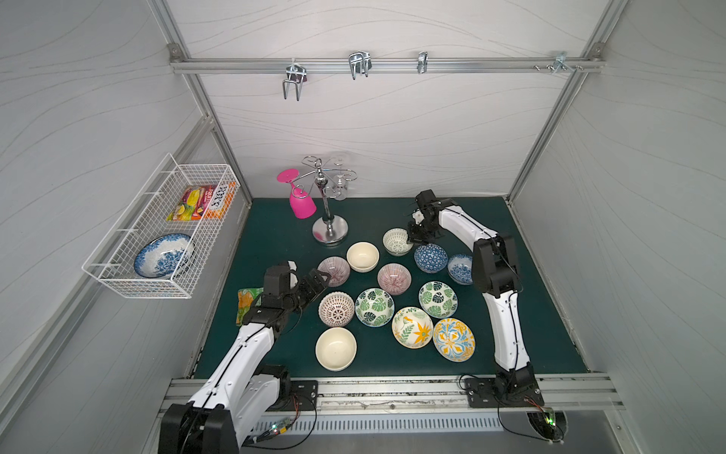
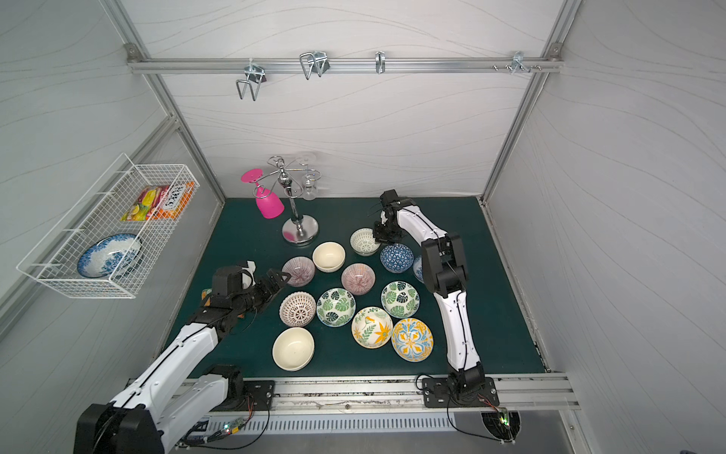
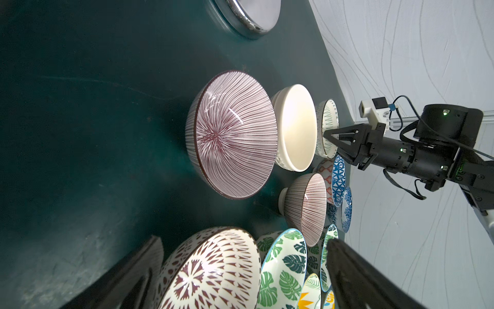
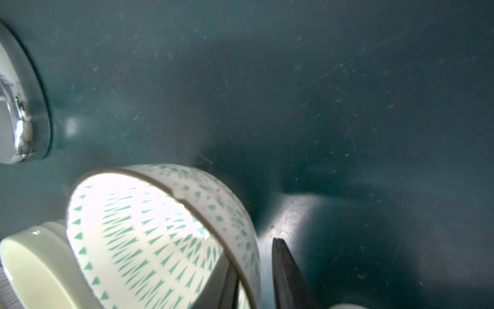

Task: Stack the bowls
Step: Move the bowl to the center of the board.

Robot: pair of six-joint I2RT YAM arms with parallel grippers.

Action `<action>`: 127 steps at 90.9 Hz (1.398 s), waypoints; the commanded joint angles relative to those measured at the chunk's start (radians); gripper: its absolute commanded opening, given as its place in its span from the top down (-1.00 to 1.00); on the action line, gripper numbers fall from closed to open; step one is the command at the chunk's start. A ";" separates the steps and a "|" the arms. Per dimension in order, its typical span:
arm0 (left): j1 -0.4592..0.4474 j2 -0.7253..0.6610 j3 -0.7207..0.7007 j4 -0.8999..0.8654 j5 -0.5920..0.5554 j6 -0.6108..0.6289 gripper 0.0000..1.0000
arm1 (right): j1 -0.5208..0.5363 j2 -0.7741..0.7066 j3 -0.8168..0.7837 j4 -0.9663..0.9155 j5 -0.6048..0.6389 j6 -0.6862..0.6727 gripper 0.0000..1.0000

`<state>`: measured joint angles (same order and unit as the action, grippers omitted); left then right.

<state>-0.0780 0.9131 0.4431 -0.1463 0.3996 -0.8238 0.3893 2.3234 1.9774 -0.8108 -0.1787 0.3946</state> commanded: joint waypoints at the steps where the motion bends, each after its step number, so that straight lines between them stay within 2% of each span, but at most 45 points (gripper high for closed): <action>1: -0.004 -0.016 -0.003 0.050 -0.013 -0.003 -1.00 | -0.034 -0.072 -0.066 0.017 0.003 0.017 0.60; 20: -0.003 -0.017 -0.004 0.049 -0.012 -0.004 -1.00 | -0.089 -0.122 -0.101 0.040 0.001 0.030 0.78; 36: -0.003 -0.016 -0.004 0.051 -0.013 -0.005 -1.00 | -0.120 -0.127 -0.102 0.023 0.009 0.017 0.78; 42: -0.003 -0.014 -0.004 0.053 -0.013 -0.005 -1.00 | -0.125 -0.129 -0.108 0.023 -0.004 0.015 0.66; 45: -0.003 -0.014 -0.004 0.053 -0.013 -0.005 -1.00 | -0.125 -0.133 -0.112 0.026 -0.006 0.016 0.53; 58: -0.004 -0.019 -0.007 0.054 -0.011 -0.005 -1.00 | -0.102 -0.168 -0.109 0.025 0.020 0.012 -0.15; 71: -0.004 -0.025 -0.011 0.056 -0.011 -0.005 -1.00 | -0.054 -0.221 -0.097 -0.002 0.068 0.019 -0.35; 86: -0.003 -0.042 -0.018 0.057 -0.014 -0.007 -1.00 | 0.067 -0.284 -0.092 -0.019 0.138 0.030 -0.36; 97: -0.003 -0.047 -0.021 0.059 -0.015 -0.009 -1.00 | 0.162 -0.278 -0.065 -0.030 0.135 0.050 -0.34; 115: -0.003 -0.060 -0.029 0.064 -0.018 -0.013 -1.00 | 0.293 -0.186 -0.009 -0.011 0.128 0.103 -0.32; 127: -0.003 -0.068 -0.030 0.059 -0.021 -0.012 -1.00 | 0.331 -0.114 0.023 -0.011 0.142 0.141 -0.28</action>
<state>-0.0780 0.8604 0.4072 -0.1284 0.3946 -0.8330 0.7033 2.1426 1.9820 -0.7952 -0.0608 0.4847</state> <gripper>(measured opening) 0.998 0.643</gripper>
